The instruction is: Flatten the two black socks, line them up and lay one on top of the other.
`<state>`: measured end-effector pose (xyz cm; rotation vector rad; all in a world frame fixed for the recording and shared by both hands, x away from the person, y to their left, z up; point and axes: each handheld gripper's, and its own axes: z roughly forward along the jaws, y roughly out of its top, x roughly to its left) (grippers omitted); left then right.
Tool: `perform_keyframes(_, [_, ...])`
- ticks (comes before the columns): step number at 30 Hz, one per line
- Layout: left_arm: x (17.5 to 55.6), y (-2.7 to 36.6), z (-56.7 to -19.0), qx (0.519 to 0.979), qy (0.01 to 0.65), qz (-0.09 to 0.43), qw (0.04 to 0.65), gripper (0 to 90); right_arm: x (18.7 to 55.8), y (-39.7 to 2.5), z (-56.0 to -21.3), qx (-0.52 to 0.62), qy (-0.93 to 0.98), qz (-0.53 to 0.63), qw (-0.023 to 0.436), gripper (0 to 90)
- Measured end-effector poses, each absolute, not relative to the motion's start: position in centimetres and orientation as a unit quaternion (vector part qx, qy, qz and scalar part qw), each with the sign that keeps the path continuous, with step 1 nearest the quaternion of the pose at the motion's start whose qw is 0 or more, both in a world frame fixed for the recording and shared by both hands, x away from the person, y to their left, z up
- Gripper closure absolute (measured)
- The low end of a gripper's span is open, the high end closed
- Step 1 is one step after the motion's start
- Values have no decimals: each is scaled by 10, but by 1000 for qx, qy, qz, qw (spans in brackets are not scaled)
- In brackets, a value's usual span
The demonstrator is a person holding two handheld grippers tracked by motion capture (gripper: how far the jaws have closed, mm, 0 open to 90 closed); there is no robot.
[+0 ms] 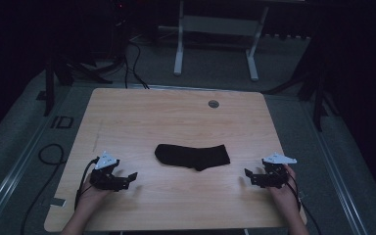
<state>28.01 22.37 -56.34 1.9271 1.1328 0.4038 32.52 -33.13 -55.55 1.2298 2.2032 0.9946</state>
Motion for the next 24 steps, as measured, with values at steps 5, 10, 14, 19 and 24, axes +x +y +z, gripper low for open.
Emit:
perform_keyframes(5, [272,233,-564,760,459,169,428,91,318,-345,-556,454,782,366,221,122])
perform_keyframes(10, [266,241,-564,760,463,172,423,91,312,-353,-555,463,770,378,224,121])
perform_keyframes(14, [261,249,-564,754,471,172,424,90,306,-355,-556,466,766,381,227,122])
perform_keyframes(19, [254,257,-565,744,480,177,430,91,300,-355,-558,464,767,374,236,122])
perform_keyframes(24, [249,262,-567,738,486,185,430,91,298,-358,-559,468,764,375,239,122])
